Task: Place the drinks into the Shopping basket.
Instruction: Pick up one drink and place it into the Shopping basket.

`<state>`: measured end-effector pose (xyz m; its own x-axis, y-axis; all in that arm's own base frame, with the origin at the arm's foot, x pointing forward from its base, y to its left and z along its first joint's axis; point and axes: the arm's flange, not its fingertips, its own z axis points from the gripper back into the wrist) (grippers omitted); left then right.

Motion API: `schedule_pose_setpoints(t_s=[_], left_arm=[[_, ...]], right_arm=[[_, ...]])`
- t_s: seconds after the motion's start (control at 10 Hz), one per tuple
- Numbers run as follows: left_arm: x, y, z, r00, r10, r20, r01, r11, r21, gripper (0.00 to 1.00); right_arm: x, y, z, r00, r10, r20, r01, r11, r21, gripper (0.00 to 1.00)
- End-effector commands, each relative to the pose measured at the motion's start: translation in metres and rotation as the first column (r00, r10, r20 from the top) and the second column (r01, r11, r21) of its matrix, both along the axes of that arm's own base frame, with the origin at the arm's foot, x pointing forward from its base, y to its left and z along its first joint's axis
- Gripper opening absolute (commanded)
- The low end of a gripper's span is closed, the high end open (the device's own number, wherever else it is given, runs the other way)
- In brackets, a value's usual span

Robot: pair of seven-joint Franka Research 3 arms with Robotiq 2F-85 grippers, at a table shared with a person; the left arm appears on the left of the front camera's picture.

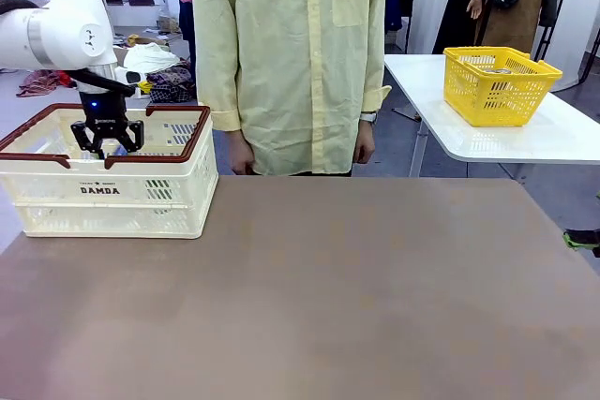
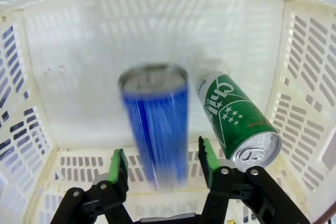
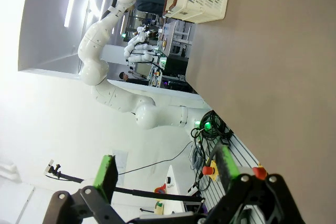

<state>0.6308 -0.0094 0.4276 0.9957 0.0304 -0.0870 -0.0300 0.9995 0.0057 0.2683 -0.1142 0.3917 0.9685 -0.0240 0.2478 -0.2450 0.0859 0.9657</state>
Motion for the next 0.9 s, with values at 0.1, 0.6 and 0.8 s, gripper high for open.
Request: schedule_pose_setpoints(t_s=[0.1,0.6,0.8], left_arm=[[0.009,-0.003,0.007,1.0,-0.003,-0.017,0.003,1.0,0.017,1.0],[0.006,0.002,0.019,1.0,0.006,0.007,-0.006,1.0,-0.009,1.0],[-0.016,0.02,0.077,1.0,0.021,0.02,-0.019,0.993,-0.112,1.0]], right_arm=[[-0.001,-0.001,0.004,1.0,0.006,-0.011,-0.006,1.0,0.003,1.0],[-0.001,-0.001,0.004,1.0,0.006,-0.011,-0.006,1.0,0.003,1.0],[-0.001,-0.001,0.004,1.0,0.006,-0.011,-0.006,1.0,0.003,1.0]])
